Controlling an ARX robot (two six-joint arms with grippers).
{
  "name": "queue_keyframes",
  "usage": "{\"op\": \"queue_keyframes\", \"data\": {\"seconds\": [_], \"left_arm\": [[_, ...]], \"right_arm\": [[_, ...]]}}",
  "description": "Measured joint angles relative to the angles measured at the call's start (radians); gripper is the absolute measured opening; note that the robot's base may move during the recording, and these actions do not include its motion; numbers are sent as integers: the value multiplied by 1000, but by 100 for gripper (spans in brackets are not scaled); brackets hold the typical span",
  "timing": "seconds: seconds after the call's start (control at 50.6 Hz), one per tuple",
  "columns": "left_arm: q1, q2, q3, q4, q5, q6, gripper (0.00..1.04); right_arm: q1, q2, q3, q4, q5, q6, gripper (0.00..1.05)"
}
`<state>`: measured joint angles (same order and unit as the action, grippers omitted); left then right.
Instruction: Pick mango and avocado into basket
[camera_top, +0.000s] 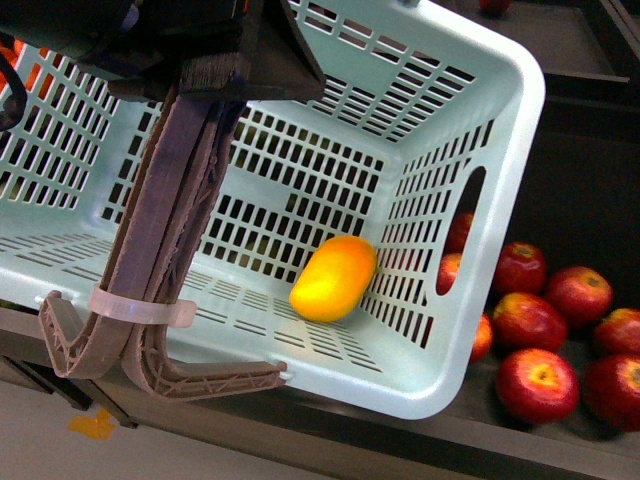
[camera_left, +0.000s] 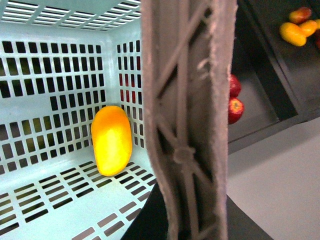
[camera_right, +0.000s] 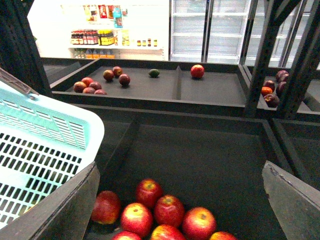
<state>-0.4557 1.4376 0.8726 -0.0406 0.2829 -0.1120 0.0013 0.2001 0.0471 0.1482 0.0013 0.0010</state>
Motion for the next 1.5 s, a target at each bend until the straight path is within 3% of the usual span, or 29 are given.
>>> {"op": "queue_keyframes", "data": {"seconds": [1.226,1.245,1.305,1.364,1.443,1.502], "left_arm": [[9,-3,0,-1,-27,5,7],[9,-3,0,-1,-27,5,7],[8,-3,0,-1,-19,5,7],[6,-3,0,-1,-9,3,7],[3,-3,0,-1,2,2,7],[-2,-3,0,-1,9,0,7]], "right_arm": [[-2,2,0,0,-3,0,97],[8,4,-1,10,21,5,97],[48,38,0,55,218,56,97],[37,91,5,107,336,88,97],[-18,195,22,194,333,106,97],[-101,386,87,280,253,117,97]]}}
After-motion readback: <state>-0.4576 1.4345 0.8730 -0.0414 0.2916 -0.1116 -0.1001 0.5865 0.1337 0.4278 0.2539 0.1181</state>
